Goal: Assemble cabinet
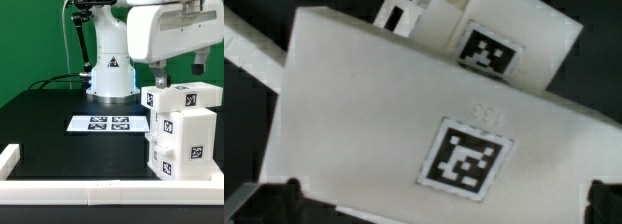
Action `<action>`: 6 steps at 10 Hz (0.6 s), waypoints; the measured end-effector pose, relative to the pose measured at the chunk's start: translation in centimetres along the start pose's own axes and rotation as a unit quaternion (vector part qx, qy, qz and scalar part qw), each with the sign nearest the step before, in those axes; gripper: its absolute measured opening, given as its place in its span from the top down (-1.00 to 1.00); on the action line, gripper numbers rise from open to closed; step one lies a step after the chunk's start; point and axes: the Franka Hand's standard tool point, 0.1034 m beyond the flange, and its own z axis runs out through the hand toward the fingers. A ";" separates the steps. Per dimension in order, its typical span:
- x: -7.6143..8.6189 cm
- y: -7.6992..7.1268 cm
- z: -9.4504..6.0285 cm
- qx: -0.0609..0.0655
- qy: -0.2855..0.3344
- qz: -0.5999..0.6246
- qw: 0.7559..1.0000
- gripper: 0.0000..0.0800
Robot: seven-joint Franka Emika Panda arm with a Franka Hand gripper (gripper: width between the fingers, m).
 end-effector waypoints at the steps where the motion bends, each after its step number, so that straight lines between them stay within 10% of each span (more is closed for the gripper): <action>1: 0.0 0.0 0.0 0.000 0.000 -0.015 1.000 -0.99; 6: 0.6 0.8 0.0 -0.032 0.001 -0.273 0.961 -0.99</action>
Offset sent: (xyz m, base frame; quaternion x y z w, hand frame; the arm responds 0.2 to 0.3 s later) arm 0.0043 0.0021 0.0032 -0.0361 0.0106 -0.2599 0.9649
